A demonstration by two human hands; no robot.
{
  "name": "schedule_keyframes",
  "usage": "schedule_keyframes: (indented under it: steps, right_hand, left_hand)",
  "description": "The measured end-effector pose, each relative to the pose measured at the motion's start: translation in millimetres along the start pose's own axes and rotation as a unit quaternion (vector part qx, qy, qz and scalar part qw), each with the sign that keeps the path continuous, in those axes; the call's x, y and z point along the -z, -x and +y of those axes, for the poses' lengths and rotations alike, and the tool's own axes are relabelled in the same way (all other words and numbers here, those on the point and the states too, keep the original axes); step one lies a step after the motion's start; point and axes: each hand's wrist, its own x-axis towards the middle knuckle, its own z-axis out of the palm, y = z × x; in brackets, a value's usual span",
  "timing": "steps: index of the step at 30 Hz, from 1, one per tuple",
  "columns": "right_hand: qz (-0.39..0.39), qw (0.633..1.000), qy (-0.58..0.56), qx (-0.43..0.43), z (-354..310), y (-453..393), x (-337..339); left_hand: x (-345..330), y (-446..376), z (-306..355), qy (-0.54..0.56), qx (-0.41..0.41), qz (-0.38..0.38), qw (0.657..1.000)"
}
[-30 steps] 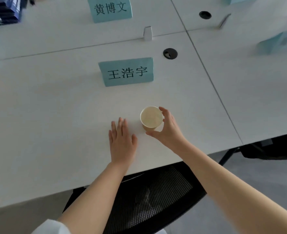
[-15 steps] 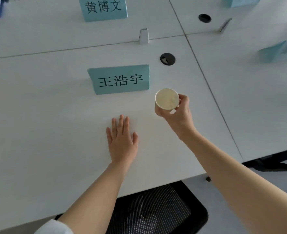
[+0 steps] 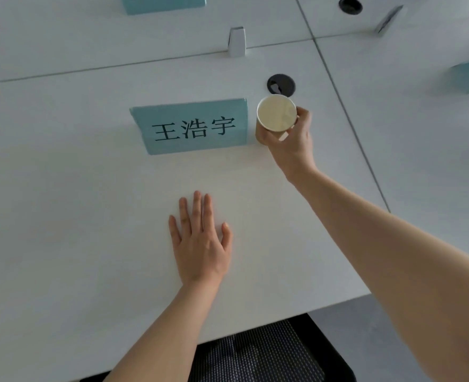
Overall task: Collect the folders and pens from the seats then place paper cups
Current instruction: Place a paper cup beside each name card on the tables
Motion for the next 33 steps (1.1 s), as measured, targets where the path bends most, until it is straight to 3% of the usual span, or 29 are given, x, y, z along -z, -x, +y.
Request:
schedule_keyframes:
  steps: [7,14,21,26,33]
  right_hand:
    - [-0.008,1.000,0.003,-0.013,0,-8,-7]
    - [-0.020,0.995,0.077,-0.056,27,29,15]
    - [-0.036,0.990,0.120,-0.061,58,113,64]
    - [-0.045,0.988,0.113,-0.092,78,160,121]
    - [-0.010,0.989,0.068,-0.132,104,216,238]
  left_hand:
    - [0,0,0,-0.004,-0.003,0.000,1.000]
    - [6,1,0,-0.011,-0.004,-0.026,1.000]
    - [20,-1,16,0.004,0.009,-0.077,0.997]
    - [38,13,48,0.022,0.036,-0.172,0.984]
    - [56,93,151,0.215,-0.051,-0.125,0.967]
